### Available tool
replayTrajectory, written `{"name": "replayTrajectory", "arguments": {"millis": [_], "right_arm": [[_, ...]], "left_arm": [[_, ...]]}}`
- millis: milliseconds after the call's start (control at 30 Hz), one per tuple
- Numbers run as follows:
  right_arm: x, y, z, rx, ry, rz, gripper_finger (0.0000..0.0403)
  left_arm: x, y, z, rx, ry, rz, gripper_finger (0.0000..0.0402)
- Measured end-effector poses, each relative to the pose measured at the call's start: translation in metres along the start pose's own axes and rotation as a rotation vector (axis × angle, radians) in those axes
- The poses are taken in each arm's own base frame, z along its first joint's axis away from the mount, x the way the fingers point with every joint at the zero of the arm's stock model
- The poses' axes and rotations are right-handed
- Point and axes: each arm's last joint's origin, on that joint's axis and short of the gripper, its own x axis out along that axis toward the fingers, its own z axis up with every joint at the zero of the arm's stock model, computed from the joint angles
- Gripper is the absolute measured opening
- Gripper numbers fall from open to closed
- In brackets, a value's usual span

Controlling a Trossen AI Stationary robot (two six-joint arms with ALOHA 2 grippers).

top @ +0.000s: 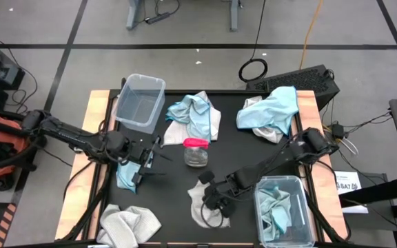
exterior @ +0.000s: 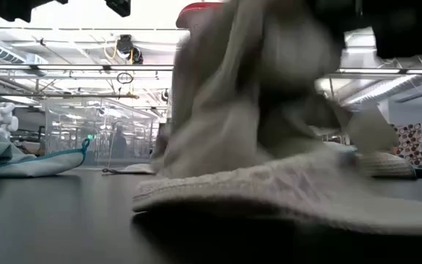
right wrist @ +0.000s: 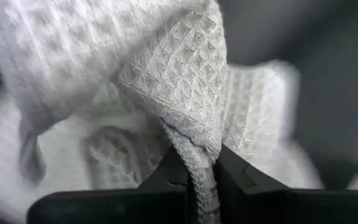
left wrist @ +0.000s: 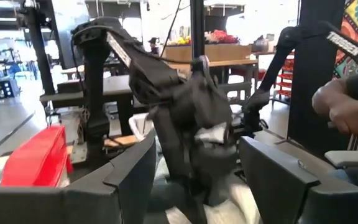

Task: Sort microfiber towel by color & place in baskets
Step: Put the bottom right gray towel into the left transparent bin

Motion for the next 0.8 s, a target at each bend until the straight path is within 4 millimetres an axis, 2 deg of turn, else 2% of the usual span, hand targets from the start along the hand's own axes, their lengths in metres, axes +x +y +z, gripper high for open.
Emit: {"name": "replayTrajectory", "arguments": {"millis": [233, 433, 633, 800], "right_arm": [[-0.067, -0.007, 0.016, -0.031, -0.097, -0.029, 0.0018], [-0.133, -0.01, 0.017, -0.019, -0.206, -0.076, 0.0018], [-0.197, -0.007, 0.007, 0.009, -0.313, -0.09, 0.0018], [-0.245, -0.002, -0.01, 0.045, -0.378, -0.098, 0.0018]], "left_arm": [[0.005, -0.008, 0.011, 0.039, -0.033, -0.031, 0.0238], [0.005, -0.017, 0.013, 0.073, -0.043, -0.039, 0.0238], [0.006, -0.025, 0.013, 0.085, -0.05, -0.063, 0.0238], [0.006, -0.029, 0.013, 0.082, -0.047, -0.061, 0.0238]]}}
